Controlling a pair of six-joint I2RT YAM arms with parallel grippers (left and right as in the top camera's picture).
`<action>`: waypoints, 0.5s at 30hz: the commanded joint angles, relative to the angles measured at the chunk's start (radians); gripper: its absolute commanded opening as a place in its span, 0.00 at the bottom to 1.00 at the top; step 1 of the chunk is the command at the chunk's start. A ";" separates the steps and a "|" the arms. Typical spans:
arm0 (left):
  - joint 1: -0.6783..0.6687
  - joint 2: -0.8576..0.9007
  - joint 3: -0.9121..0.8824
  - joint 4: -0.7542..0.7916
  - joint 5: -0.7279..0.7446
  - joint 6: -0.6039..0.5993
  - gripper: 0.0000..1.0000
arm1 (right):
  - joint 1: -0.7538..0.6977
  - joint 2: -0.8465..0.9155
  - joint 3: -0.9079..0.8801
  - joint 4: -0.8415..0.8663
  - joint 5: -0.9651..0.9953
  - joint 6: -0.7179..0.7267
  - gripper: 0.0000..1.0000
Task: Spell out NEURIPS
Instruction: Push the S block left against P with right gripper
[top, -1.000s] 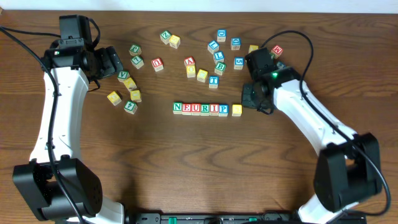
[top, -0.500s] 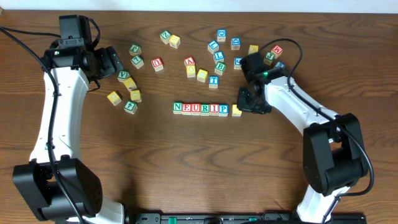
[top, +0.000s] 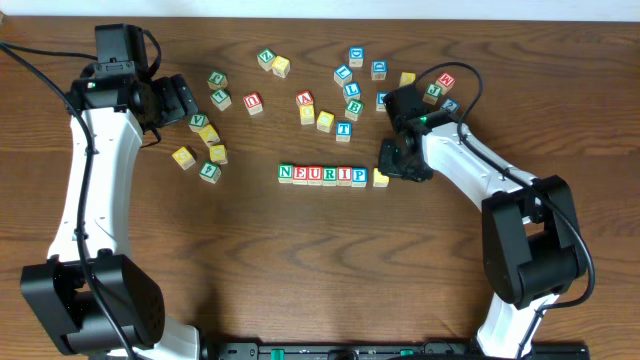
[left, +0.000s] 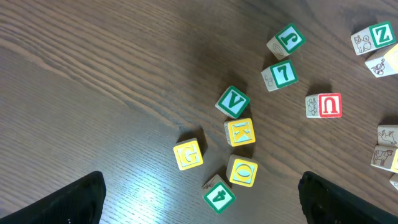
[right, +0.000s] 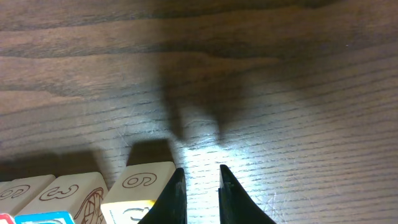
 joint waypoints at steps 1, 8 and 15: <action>0.002 0.013 0.009 -0.003 -0.008 -0.003 0.98 | 0.007 0.013 0.005 0.000 -0.011 0.010 0.13; 0.002 0.013 0.009 -0.003 -0.008 -0.003 0.98 | 0.008 0.014 0.004 -0.035 -0.028 0.004 0.12; 0.002 0.013 0.009 -0.003 -0.008 -0.003 0.98 | 0.013 0.014 0.004 -0.032 -0.036 0.003 0.12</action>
